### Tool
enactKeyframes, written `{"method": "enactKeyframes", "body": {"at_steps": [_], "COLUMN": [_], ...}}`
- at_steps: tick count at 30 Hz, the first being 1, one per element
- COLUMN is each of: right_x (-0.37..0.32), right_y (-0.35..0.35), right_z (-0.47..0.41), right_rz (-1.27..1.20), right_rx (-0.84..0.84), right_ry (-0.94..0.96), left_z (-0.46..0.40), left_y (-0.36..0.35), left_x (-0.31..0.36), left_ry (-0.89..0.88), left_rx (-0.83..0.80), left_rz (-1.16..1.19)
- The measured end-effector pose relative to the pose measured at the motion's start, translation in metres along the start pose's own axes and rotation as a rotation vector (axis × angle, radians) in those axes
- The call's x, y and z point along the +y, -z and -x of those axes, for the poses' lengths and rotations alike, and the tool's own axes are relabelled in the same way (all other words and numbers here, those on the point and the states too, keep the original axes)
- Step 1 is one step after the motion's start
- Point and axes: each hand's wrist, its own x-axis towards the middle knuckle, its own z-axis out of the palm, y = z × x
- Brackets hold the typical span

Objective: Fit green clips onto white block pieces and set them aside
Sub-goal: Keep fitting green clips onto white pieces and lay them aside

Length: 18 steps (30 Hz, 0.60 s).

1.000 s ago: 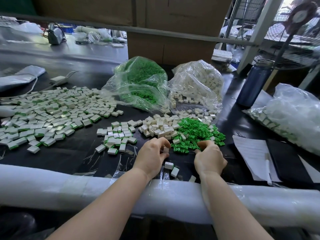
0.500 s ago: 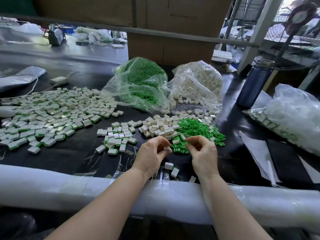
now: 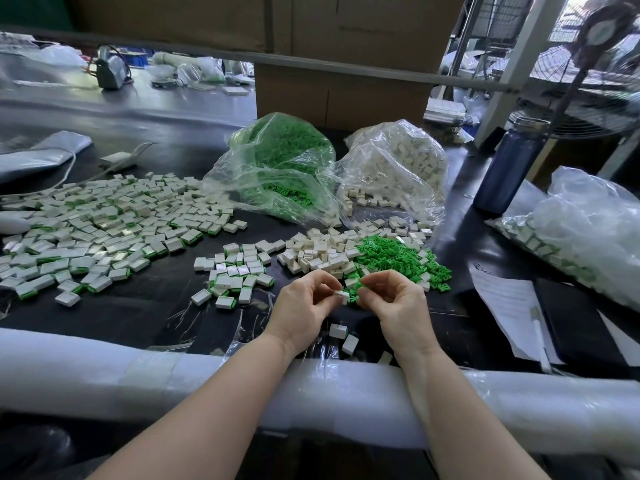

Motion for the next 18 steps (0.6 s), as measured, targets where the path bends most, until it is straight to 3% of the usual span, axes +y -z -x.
{"method": "enactKeyframes", "body": {"at_steps": [7,18], "right_x": [0.0028,0.0027], "right_y": [0.0001,-0.0003], "right_z": [-0.0010,-0.0010], "right_rz": [0.033,0.038], "right_rx": [-0.022,-0.025], "right_ry": [0.007,0.007], "left_z": [-0.0004,-0.0003], "left_y": [0.0037,0.0042], "left_x": [0.0005,0.0006], "left_ry": [0.041,0.006], "left_rx": [-0.001,0.009], "left_rz": [0.129,0.123]}}
